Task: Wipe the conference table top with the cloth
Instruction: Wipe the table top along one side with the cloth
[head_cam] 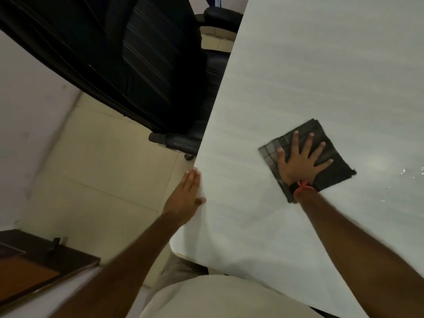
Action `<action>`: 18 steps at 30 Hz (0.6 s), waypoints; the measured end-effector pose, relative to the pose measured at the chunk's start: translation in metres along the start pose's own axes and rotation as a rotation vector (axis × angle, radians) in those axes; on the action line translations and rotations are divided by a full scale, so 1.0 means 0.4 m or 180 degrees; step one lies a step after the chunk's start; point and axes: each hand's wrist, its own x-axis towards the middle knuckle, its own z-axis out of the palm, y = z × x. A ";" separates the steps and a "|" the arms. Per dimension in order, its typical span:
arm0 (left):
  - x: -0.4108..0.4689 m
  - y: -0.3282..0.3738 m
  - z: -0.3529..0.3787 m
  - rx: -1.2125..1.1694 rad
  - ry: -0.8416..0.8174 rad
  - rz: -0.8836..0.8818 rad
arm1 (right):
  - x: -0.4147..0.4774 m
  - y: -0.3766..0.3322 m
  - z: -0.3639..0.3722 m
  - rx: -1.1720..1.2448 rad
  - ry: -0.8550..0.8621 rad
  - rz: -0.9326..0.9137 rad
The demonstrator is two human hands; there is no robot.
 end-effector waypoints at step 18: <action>0.136 -0.132 -0.109 0.0406 -0.0709 0.1299 | 0.024 -0.520 0.107 -0.0411 -0.0216 -0.1260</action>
